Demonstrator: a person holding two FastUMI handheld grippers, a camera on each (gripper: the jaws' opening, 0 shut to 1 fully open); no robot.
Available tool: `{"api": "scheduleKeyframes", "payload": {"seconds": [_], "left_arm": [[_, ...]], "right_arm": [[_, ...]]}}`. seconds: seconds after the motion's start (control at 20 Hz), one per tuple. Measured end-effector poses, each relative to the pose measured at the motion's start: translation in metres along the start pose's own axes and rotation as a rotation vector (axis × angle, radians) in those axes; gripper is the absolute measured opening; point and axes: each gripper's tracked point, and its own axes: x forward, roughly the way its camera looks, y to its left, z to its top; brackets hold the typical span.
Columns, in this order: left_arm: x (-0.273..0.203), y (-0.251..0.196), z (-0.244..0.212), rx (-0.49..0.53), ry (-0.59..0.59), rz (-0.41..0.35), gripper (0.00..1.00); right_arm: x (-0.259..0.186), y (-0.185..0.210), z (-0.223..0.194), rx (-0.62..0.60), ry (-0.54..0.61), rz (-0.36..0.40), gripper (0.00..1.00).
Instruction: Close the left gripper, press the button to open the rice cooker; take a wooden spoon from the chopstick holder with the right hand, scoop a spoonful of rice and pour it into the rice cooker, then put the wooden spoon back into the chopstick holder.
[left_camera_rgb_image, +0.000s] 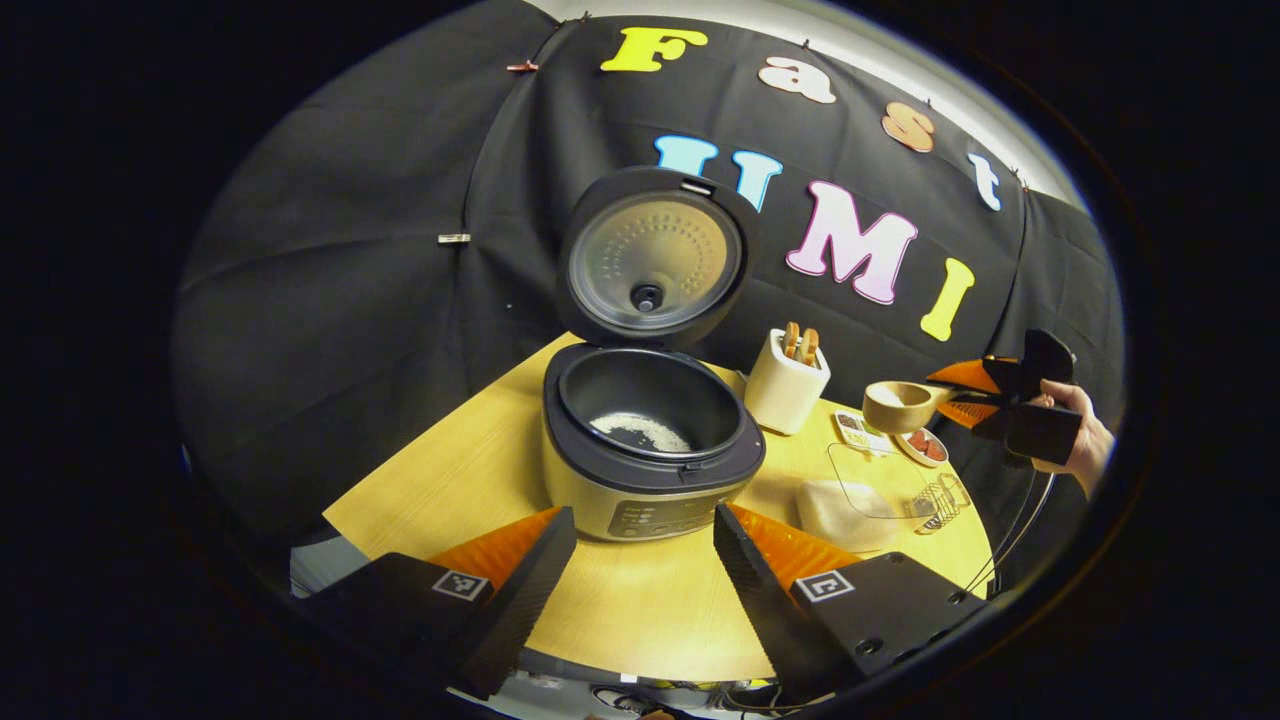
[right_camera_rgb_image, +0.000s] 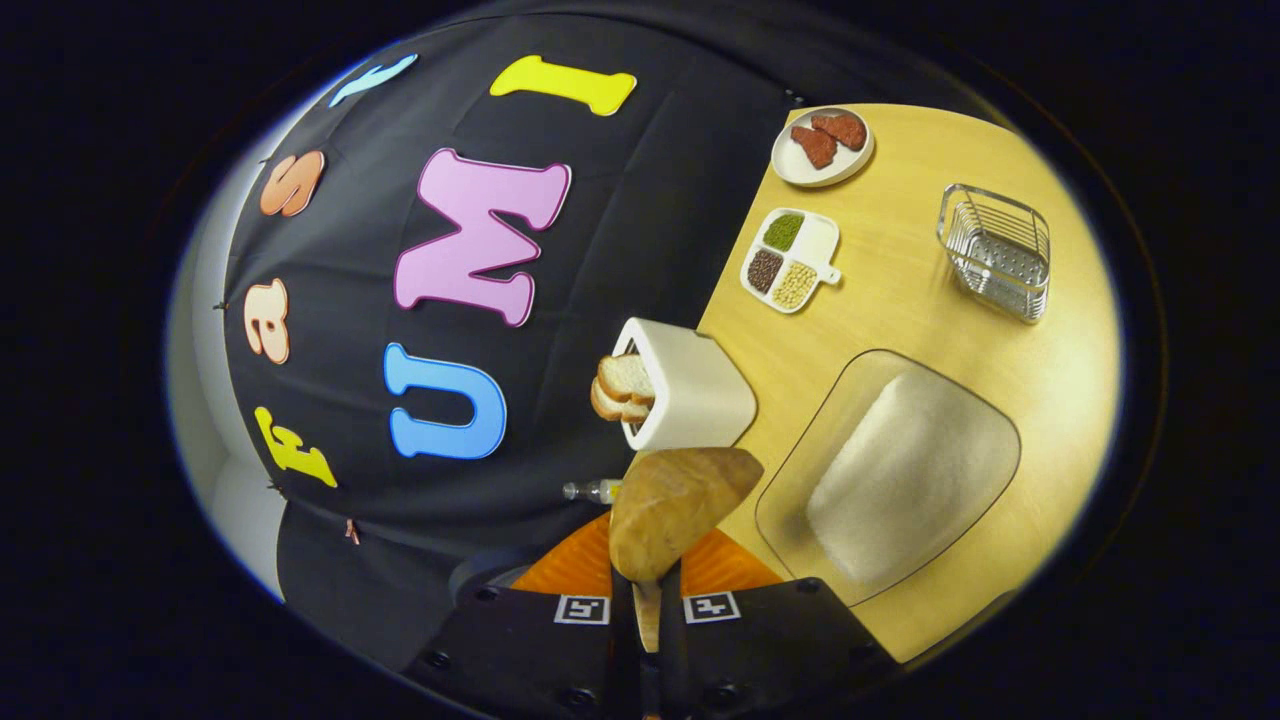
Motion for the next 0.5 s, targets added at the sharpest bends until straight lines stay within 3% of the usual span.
{"api": "scheduleKeyframes", "payload": {"seconds": [0.5], "left_arm": [[-0.013, 0.059, 0.001, -0.086, -0.014, 0.069, 0.96]], "right_arm": [[0.055, 0.071, -0.108, -0.175, 0.109, 0.069, 0.12]]}}
